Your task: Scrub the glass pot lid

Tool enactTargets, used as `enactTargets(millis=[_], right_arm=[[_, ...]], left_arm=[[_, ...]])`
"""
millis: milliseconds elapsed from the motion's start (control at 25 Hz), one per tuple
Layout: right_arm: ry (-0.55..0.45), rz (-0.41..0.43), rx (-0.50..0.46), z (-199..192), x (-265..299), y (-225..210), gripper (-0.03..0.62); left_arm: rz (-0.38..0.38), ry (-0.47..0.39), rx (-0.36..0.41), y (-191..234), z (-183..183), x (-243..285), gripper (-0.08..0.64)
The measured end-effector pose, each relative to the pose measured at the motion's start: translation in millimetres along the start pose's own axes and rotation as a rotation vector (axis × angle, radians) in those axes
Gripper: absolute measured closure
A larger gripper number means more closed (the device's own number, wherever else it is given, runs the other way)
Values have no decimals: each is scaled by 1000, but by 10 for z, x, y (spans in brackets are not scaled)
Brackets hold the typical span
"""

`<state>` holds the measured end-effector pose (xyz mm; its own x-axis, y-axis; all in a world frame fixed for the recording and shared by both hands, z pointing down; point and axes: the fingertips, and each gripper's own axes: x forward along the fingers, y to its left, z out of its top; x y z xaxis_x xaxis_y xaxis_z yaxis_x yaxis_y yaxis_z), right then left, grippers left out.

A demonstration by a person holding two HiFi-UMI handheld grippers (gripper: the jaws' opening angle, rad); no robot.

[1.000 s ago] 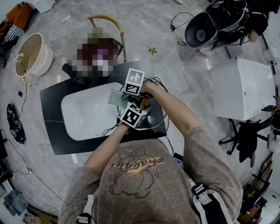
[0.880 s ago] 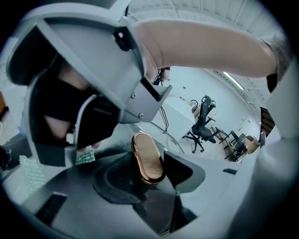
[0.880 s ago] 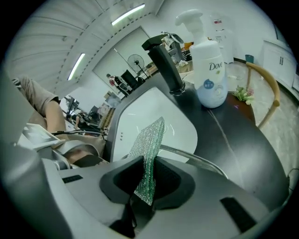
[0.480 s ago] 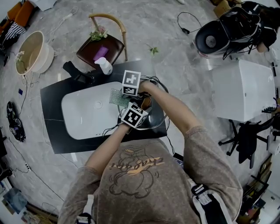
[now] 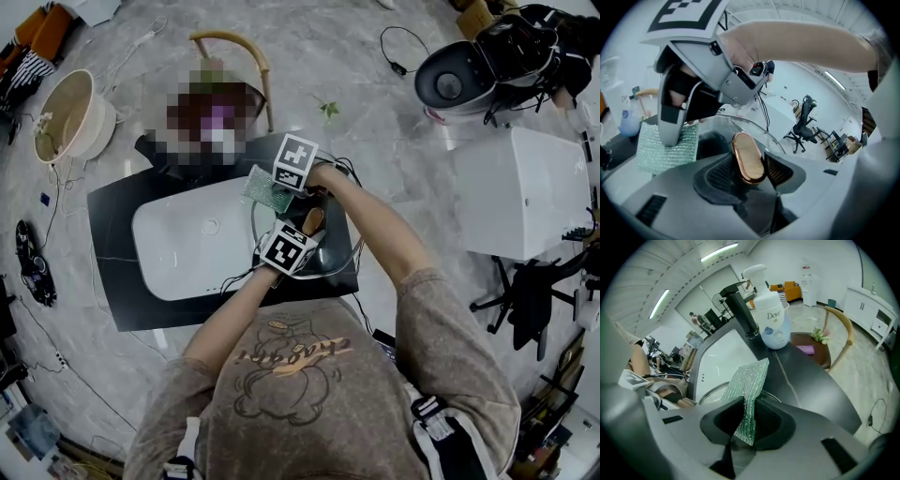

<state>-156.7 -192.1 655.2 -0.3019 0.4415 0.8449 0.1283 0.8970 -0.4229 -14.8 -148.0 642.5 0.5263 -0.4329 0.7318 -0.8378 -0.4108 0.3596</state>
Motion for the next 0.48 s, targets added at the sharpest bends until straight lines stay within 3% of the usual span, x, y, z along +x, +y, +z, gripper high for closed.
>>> enactTargets(millis=[480], right_arm=[[-70, -51, 127, -262, -281, -319, 503]], left_arm=[[4, 18, 5, 16, -10, -4, 353]])
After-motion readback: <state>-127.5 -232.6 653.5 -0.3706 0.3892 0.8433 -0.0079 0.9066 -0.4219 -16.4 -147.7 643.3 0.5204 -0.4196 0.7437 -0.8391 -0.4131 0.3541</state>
